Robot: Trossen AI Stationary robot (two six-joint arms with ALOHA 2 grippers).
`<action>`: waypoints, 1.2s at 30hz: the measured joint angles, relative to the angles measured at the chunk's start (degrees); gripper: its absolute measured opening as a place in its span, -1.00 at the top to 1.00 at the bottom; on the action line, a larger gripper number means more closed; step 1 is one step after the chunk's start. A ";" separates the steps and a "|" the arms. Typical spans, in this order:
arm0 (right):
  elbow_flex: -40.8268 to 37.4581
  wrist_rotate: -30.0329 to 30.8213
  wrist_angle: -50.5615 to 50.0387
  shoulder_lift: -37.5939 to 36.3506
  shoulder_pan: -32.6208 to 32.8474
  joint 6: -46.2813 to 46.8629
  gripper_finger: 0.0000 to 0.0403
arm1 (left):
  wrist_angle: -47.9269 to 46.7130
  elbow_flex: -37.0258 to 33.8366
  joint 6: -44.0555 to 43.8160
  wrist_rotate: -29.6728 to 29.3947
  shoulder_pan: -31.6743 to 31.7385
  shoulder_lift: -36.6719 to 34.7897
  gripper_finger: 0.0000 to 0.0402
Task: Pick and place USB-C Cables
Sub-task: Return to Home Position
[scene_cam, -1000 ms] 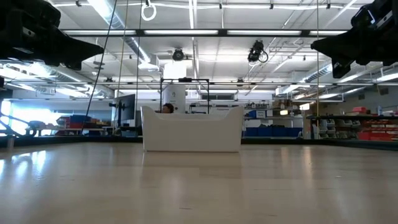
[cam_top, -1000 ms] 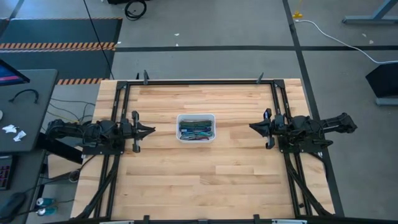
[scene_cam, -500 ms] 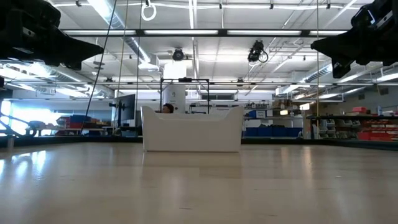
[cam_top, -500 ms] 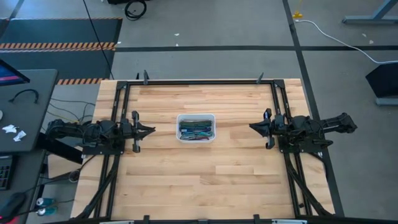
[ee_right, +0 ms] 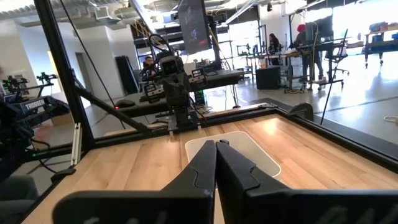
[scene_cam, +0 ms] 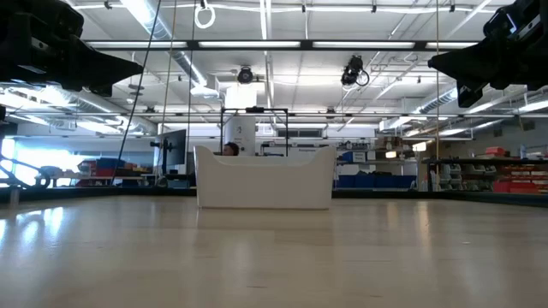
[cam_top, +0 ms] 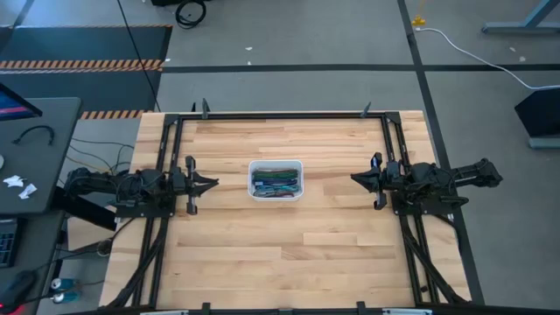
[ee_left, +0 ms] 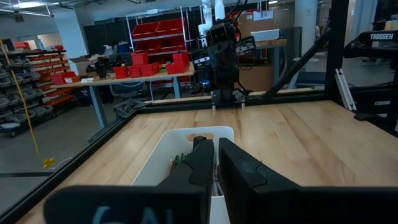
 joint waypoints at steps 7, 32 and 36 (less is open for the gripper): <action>0.00 0.00 0.00 0.00 0.00 0.00 0.93 | 0.00 0.00 0.00 0.00 0.00 0.00 0.88; 0.00 0.00 0.00 0.00 -0.01 0.00 0.93 | 0.00 0.00 -0.02 0.00 0.00 0.00 0.84; 0.00 0.00 0.00 0.00 -0.01 0.00 0.93 | -0.02 0.00 -0.01 0.00 0.00 0.00 0.82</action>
